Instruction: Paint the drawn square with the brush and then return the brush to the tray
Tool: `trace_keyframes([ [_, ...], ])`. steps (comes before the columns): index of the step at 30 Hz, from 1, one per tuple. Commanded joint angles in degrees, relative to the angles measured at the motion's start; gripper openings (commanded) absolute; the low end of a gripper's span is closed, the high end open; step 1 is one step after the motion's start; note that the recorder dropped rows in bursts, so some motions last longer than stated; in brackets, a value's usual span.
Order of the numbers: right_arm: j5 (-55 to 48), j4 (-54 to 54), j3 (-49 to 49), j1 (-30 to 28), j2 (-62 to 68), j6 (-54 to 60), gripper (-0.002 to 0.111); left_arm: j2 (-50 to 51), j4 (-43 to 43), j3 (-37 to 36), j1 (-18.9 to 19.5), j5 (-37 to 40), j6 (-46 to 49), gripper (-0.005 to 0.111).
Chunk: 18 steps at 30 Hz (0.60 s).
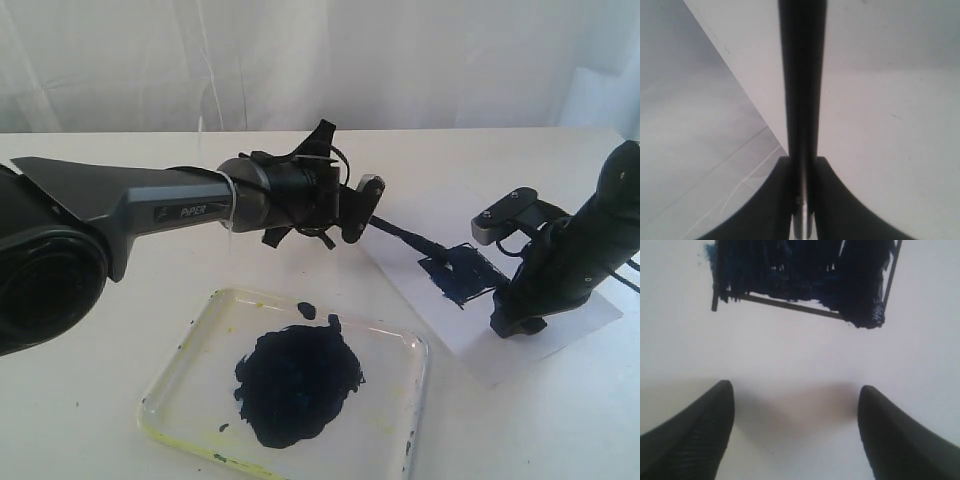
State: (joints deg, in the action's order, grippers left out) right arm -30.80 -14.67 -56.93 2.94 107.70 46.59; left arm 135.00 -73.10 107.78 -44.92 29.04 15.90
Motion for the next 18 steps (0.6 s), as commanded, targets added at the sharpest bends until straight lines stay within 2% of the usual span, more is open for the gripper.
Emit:
trace_keyframes([
  [1,-0.4,1.5,0.4,-0.1,1.0,5.1,0.066,-0.4,-4.0,0.3,0.8,0.4,-0.7,0.000],
  [7,0.6,1.5,0.4,-0.1,1.0,15.0,0.066,-0.4,-6.0,0.3,0.8,-4.5,-0.8,0.000],
  [10,1.3,1.5,0.4,-0.1,1.0,16.2,0.066,-0.4,-9.4,0.3,0.8,-5.1,-0.9,0.000],
  [18,1.5,1.5,0.4,-0.1,1.0,16.2,0.066,-0.4,-9.0,0.2,0.8,-3.9,-1.0,0.000],
])
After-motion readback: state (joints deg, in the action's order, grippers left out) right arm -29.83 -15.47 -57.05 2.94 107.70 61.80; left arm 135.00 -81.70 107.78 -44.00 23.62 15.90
